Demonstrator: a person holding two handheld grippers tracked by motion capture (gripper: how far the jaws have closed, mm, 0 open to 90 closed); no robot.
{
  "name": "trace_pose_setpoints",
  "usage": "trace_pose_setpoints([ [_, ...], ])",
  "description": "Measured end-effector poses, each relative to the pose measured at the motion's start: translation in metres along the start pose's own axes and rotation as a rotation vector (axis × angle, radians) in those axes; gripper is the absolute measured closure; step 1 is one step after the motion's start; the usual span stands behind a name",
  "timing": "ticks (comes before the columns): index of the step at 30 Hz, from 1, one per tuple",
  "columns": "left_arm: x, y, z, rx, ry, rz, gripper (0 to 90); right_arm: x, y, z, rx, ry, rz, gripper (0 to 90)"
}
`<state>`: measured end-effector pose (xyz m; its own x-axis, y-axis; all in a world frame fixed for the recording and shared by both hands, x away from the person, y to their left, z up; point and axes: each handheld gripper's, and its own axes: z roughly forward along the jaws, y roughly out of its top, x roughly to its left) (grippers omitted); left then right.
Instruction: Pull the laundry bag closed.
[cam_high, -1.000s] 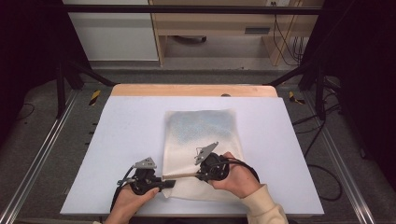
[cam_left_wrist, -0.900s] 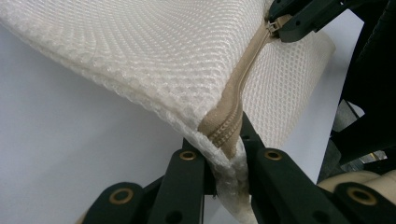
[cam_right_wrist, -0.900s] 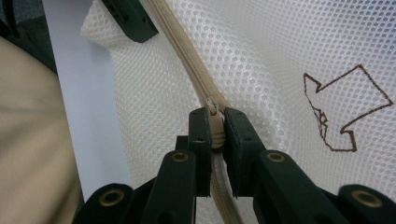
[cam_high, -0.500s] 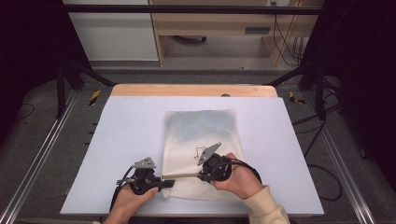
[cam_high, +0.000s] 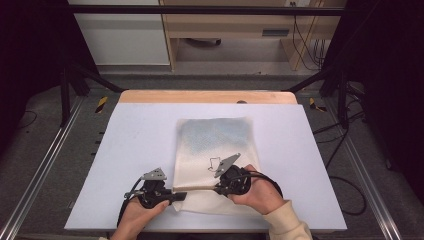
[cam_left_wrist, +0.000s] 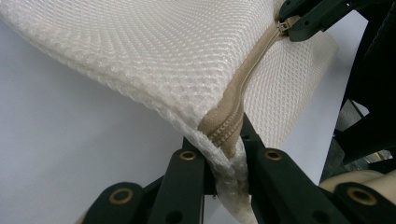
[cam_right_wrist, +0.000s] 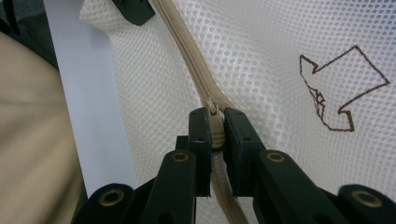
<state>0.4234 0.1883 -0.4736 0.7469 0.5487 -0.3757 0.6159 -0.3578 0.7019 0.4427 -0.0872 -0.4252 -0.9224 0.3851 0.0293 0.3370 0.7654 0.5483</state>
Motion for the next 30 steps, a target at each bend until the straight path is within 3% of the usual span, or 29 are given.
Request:
trace_pose_setpoints([
  [30,-0.0008,0.0007,-0.0004,0.007,0.012,0.013,84.0,0.0007,-0.009,-0.0028,0.0,-0.002,0.015,82.0],
])
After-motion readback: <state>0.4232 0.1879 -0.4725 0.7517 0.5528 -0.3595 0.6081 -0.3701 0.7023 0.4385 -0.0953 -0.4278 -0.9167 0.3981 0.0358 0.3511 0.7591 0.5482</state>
